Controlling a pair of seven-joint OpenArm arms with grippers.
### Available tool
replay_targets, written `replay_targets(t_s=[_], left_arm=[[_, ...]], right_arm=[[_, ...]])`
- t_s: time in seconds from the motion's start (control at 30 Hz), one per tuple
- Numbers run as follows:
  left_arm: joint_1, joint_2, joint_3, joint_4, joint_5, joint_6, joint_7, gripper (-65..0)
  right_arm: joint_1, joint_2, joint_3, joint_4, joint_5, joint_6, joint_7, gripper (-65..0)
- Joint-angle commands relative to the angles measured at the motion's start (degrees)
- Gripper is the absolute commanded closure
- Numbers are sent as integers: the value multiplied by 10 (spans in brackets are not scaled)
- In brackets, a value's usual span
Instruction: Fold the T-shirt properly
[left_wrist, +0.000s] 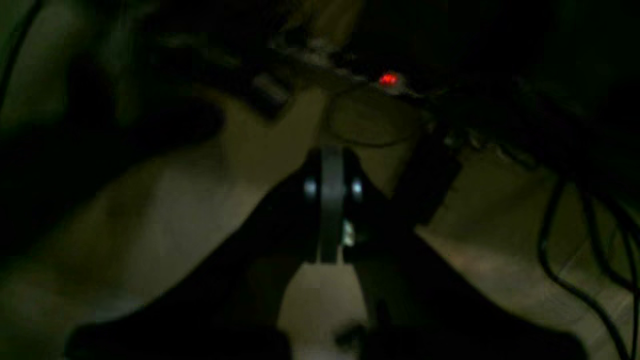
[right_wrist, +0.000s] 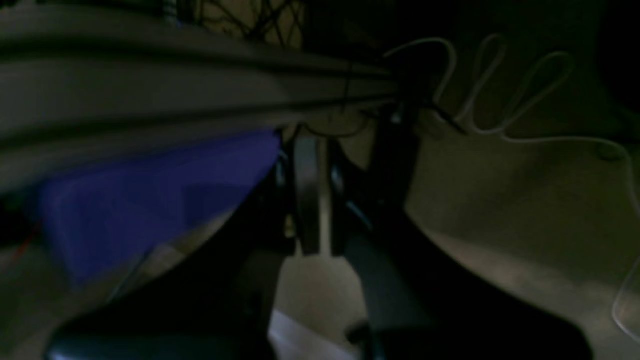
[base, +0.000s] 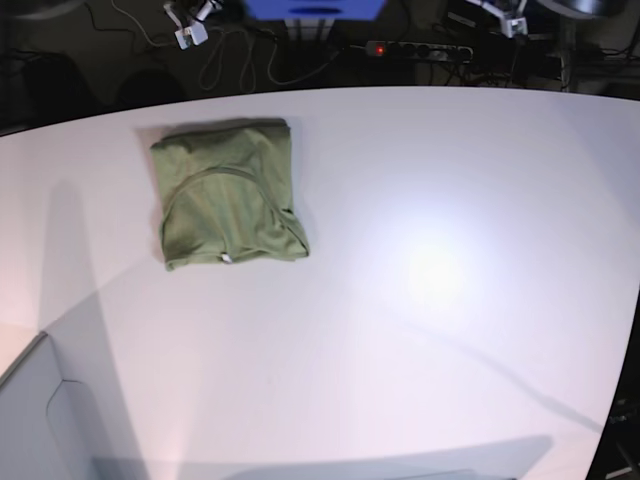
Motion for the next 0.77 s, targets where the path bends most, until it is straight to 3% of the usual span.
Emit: replay_targets(t_s=[0.0,0.1,0.2,0.27,0.43,0.6,0.73], left_arm=[[-11,-11,11,-32,15,7,-16,0],[-71,-22,64,-149,41,7,-58,0],[-145,-33,122,-282,41,8,-95,0],[-192,-34,159,-362,41,8,-117,0],[-241,-28,213,-425,41,8,-131,0],[-246,-7,217,-429,41,10,-130,0],[-253,-4,217,-450,41,12,-120,0]], right_arm=[[4,7,-10,-31,-13,-28,18,-4],[33,15,-41,-110,-53,-134,86,-4],[67,13,-58,-180,-83,-261,137,-4],[92,11,-59,-229,-89,-347,150,-4],[144,-7,-59,-323,-90,-511,152,-4],[176,-16,-60,-362,-91,-618,149,-4],[212,-22,-60,-424,-91,-643,151,-4]])
